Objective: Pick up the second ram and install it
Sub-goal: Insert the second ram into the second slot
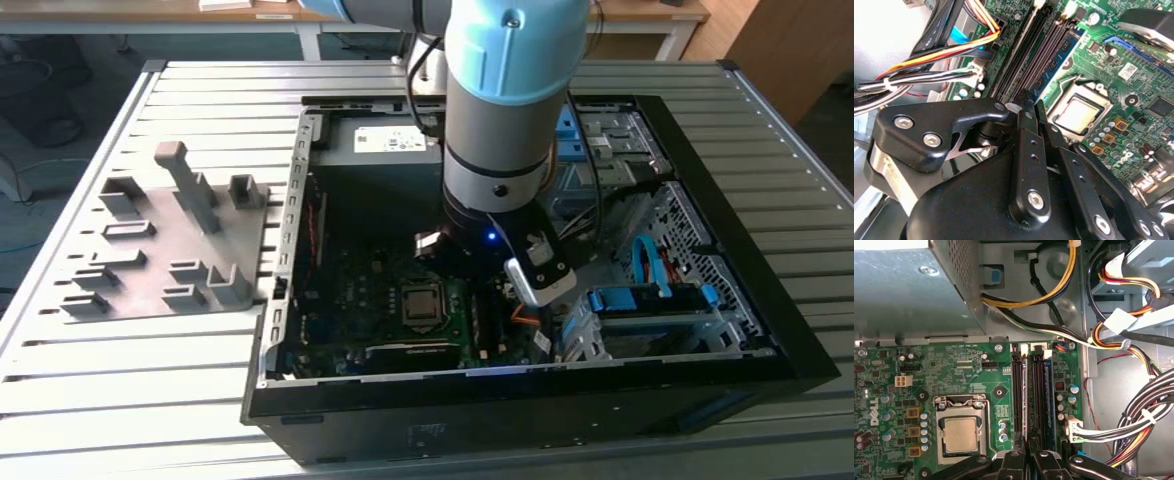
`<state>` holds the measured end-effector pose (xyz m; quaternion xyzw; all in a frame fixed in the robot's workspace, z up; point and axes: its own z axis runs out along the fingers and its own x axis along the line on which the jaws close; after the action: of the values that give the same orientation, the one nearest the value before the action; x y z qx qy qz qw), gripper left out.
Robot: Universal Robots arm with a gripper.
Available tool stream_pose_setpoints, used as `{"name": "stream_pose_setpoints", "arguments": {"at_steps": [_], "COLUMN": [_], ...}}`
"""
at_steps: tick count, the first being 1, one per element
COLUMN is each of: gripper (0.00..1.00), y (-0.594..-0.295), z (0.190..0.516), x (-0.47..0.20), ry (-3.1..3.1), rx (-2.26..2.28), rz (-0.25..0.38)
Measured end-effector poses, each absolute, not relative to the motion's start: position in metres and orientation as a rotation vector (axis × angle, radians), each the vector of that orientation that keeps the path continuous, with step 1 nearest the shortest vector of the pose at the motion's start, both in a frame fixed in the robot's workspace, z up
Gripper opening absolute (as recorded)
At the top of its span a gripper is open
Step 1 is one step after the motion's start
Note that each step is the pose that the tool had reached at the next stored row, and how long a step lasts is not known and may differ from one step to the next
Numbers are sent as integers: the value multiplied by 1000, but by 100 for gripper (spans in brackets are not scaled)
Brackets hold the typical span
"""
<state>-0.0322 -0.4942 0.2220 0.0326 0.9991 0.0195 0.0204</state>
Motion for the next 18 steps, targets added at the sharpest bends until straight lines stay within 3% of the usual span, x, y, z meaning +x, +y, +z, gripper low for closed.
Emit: {"name": "stream_pose_setpoints", "arguments": {"at_steps": [18], "gripper": [14], "y": [-491], "z": [215], "x": [-32], "ry": [3098], "rx": [122], "rz": [51]}}
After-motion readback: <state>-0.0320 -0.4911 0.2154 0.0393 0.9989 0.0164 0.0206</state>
